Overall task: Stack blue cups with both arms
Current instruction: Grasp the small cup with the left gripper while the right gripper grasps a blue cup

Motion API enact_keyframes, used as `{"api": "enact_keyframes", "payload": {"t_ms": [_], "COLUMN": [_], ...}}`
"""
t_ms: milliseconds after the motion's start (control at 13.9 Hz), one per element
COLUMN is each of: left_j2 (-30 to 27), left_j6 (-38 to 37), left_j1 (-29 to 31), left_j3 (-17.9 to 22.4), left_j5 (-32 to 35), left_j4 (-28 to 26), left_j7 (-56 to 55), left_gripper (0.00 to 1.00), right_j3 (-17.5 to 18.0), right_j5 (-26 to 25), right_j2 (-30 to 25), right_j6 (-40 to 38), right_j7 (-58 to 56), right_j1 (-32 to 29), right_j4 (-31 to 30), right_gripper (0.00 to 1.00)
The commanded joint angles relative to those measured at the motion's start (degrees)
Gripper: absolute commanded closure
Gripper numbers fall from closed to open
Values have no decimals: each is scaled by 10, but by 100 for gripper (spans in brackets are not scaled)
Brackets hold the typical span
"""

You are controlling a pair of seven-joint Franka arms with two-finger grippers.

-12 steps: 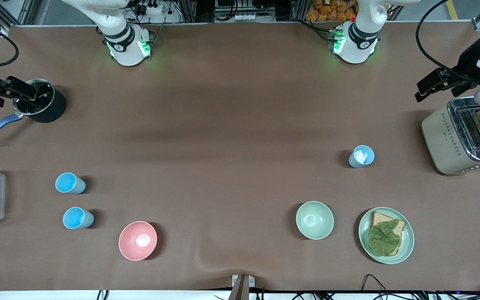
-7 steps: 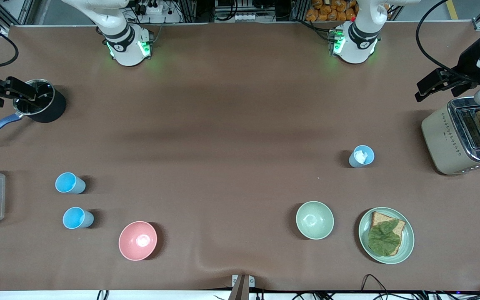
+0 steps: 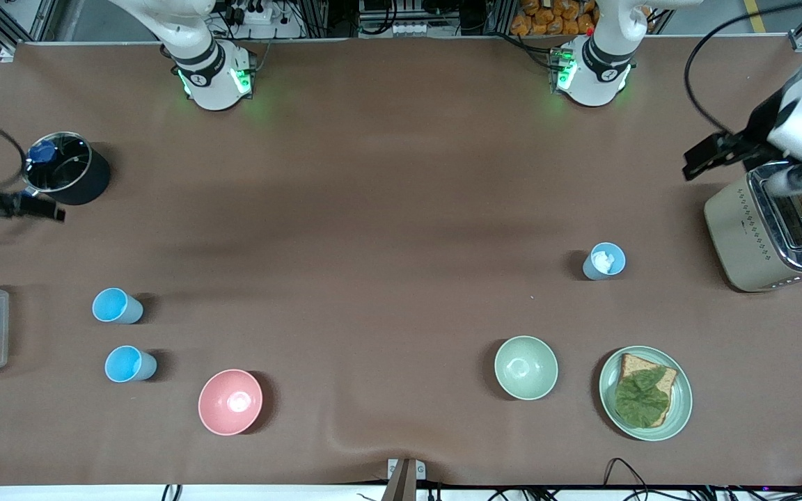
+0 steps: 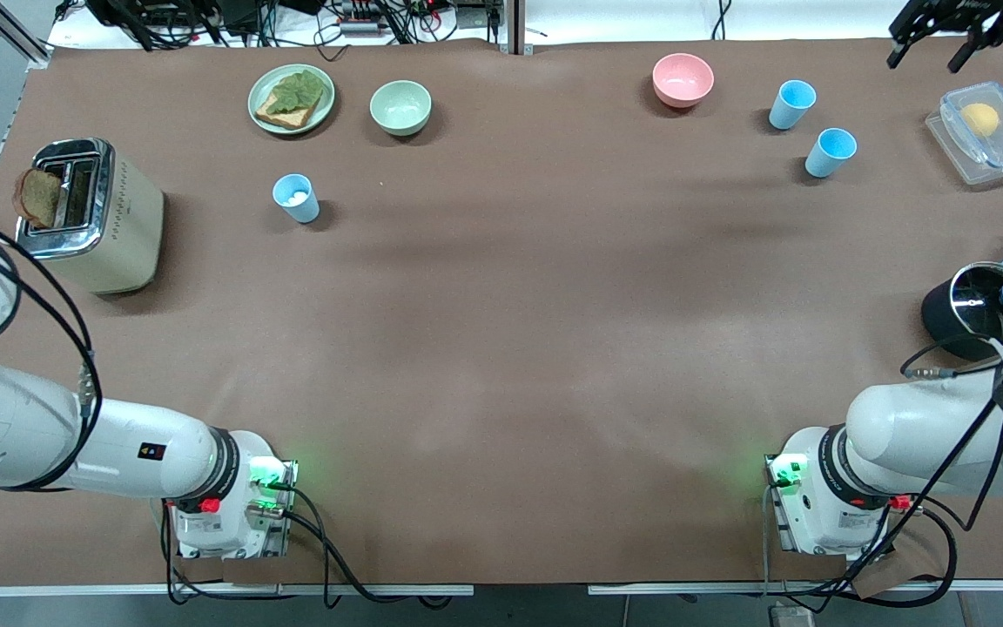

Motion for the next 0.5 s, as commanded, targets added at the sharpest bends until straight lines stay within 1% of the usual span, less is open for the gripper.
{"api": "enact_keyframes", "payload": {"t_ms": [0, 144, 216, 432], "left_j2": [-7, -6, -4, 18], "left_j6": [87, 170, 217, 339], "left_j1": [1, 2, 3, 5], "left_j3": [-1, -1, -1, 0], "left_j5": [11, 11, 12, 12], "left_j4": [-94, -174, -218, -305], "left_j7": [14, 14, 14, 14], "left_gripper": [0, 0, 0, 0], "right_j3": [7, 7, 7, 7], "right_j5": [-5, -35, -49, -53], "right_j2": [77, 109, 128, 182], "right_j6": [37, 70, 102, 164], "right_j7": [-3, -3, -3, -3], "right_j1": [-21, -29, -34, -45], "right_j4": [22, 22, 22, 21], "right_gripper": [0, 0, 0, 0]}}
